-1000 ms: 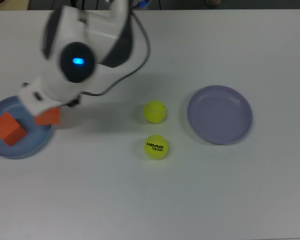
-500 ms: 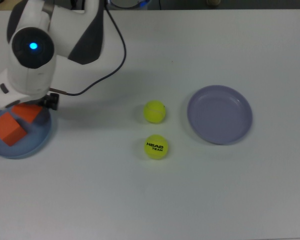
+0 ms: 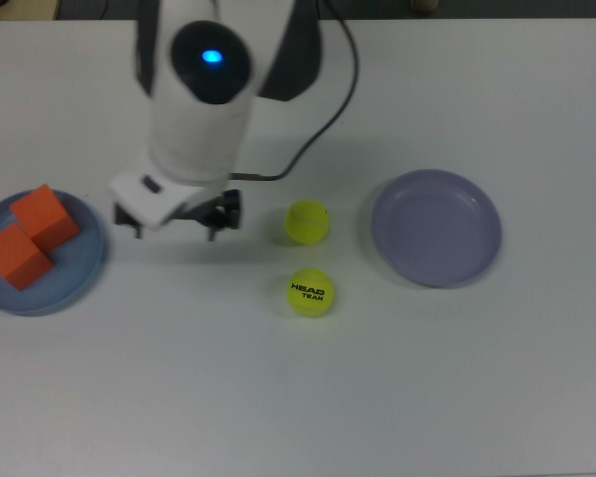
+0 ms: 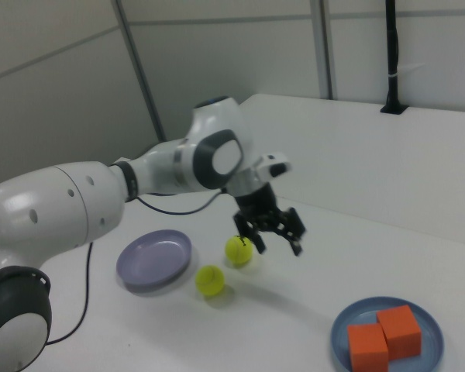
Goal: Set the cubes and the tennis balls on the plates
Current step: 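Lower the gripper onto the HEAD tennis ball and grasp it, then carry the tennis ball onto the lavender plate and release, then lower the gripper onto the other tennis ball and grasp it, then place the tennis ball on the lavender plate beside the first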
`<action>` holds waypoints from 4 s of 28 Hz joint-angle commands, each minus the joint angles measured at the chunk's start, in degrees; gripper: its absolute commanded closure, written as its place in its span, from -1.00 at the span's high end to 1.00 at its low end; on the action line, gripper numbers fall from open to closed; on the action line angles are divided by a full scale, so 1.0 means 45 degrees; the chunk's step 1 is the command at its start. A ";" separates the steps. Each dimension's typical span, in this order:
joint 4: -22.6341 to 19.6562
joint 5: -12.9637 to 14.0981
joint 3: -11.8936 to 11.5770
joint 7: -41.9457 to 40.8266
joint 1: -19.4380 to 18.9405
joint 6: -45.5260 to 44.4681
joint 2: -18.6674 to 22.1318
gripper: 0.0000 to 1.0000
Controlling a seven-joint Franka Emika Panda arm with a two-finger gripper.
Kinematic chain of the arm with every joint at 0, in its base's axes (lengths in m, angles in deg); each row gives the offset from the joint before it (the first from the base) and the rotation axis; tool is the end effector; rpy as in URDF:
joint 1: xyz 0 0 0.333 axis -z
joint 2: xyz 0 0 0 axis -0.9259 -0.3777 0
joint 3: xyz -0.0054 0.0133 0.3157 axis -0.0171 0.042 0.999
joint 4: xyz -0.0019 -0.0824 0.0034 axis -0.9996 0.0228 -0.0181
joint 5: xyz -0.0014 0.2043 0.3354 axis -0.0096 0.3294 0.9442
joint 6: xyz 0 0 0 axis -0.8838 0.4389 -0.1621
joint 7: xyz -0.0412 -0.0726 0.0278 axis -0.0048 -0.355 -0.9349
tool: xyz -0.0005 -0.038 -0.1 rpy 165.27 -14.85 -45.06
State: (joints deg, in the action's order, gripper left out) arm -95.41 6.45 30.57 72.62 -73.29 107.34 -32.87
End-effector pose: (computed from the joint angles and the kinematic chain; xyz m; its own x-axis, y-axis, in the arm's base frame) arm 0.7017 0.1134 0.4165 0.9594 0.2821 0.0038 0.2712 -0.9258 0.2633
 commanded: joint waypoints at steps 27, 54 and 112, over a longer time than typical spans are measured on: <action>-0.0486 -0.2344 0.0327 0.1309 -0.2434 0.3664 -0.1692 -1.00; -0.0740 -0.0742 0.1245 0.4021 -0.4836 0.0598 -0.0071 1.00; -0.0681 -0.1094 0.1126 0.2013 -0.3704 -0.1941 -0.0130 -1.00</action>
State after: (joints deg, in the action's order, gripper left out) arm -99.22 0.62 31.93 82.73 -89.75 98.97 -36.32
